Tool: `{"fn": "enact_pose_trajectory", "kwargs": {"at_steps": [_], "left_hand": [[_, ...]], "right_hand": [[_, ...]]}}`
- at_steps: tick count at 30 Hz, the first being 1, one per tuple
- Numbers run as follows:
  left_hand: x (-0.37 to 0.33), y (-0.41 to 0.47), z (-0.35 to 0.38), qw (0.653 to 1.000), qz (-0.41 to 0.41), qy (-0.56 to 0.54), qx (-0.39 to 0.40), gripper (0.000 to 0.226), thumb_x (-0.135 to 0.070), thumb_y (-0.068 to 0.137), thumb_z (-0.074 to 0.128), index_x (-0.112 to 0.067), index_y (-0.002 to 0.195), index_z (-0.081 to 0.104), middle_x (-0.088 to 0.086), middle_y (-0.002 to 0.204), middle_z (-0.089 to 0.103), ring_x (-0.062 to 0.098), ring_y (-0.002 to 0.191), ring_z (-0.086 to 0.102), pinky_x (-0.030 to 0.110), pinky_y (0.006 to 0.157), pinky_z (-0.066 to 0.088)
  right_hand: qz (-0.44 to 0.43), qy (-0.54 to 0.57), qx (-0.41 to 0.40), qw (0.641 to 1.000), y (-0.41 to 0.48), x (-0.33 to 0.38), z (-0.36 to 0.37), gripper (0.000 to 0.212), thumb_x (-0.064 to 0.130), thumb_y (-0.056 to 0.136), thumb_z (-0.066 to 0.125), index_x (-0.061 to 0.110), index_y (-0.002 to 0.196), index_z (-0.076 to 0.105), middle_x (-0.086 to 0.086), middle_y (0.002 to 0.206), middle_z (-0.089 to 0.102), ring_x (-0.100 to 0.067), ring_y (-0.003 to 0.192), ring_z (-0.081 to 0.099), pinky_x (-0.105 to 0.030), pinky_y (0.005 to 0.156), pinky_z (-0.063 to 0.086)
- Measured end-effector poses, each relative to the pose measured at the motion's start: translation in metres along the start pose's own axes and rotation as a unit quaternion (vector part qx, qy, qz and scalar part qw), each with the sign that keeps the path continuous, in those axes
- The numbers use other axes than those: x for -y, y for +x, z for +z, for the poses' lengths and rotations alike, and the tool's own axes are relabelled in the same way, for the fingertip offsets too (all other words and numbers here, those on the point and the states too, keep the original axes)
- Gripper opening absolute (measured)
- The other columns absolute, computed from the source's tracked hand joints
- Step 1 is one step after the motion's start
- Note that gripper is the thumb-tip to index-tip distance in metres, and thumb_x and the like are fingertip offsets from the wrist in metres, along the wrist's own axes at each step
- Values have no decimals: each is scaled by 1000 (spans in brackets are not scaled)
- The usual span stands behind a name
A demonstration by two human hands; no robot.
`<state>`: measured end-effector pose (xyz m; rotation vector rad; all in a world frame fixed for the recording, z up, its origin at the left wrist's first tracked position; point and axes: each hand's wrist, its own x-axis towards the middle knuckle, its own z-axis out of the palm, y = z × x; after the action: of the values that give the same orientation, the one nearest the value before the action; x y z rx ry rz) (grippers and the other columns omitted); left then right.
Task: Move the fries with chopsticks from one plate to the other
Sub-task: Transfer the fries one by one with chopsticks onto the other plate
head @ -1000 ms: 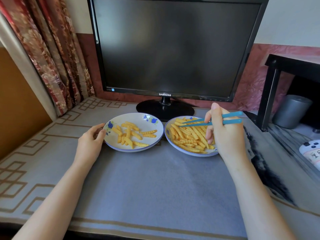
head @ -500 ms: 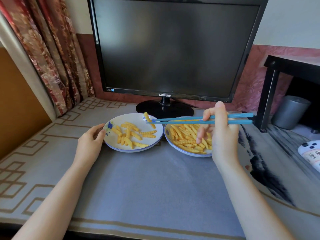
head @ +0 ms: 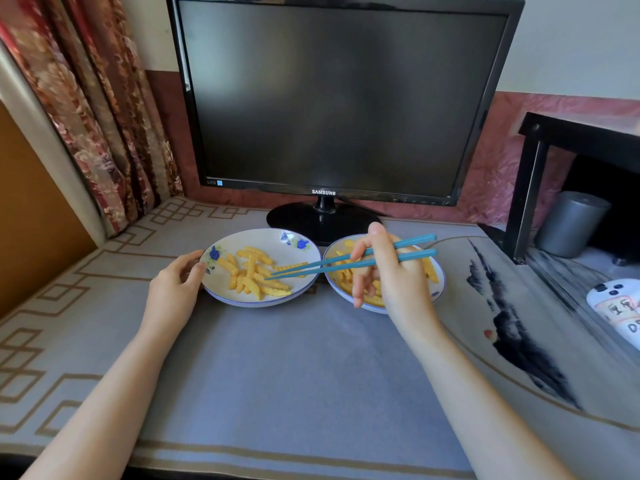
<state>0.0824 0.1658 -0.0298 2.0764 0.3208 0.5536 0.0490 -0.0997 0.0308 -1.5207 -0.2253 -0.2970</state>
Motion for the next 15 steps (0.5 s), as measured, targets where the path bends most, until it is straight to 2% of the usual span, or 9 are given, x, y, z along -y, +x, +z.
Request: {"fn": "enact_pose_trajectory", "kwargs": {"at_steps": [5,8,12,15], "left_hand": [[1,0,0,1000,-1,1,1,31,-20,96,47,-16,123,61,5,117,64,10,98,50,24,85,35],[2,0,0,1000,-2,-2,2,31,-20,95,47,-16,123,61,6,116,65,12,97,51,24,85,35],[3,2,0,1000,-2,2,4,31,-21,96,47,-15,123,61,6,116,65,12,97,52,25,85,35],[2,1,0,1000,2,2,3,31,-21,96,47,-15,123,60,6,117,65,12,97,52,25,85,35]], "right_hand": [[-38,-11,-125,991,8,15,-30,43,29,103,37,11,68,53,-9,39,42,-21,32,38,-18,37,27],[-74,-35,-175,981,12,17,-46,42,29,104,36,11,70,52,-3,37,40,-22,34,37,-19,37,28],[-84,-62,-181,978,15,13,-51,42,31,104,37,12,69,53,-2,38,41,-23,35,38,-24,38,30],[-86,-88,-175,977,15,12,-50,43,31,104,38,12,69,53,-5,37,41,-20,34,36,-22,37,30]]}}
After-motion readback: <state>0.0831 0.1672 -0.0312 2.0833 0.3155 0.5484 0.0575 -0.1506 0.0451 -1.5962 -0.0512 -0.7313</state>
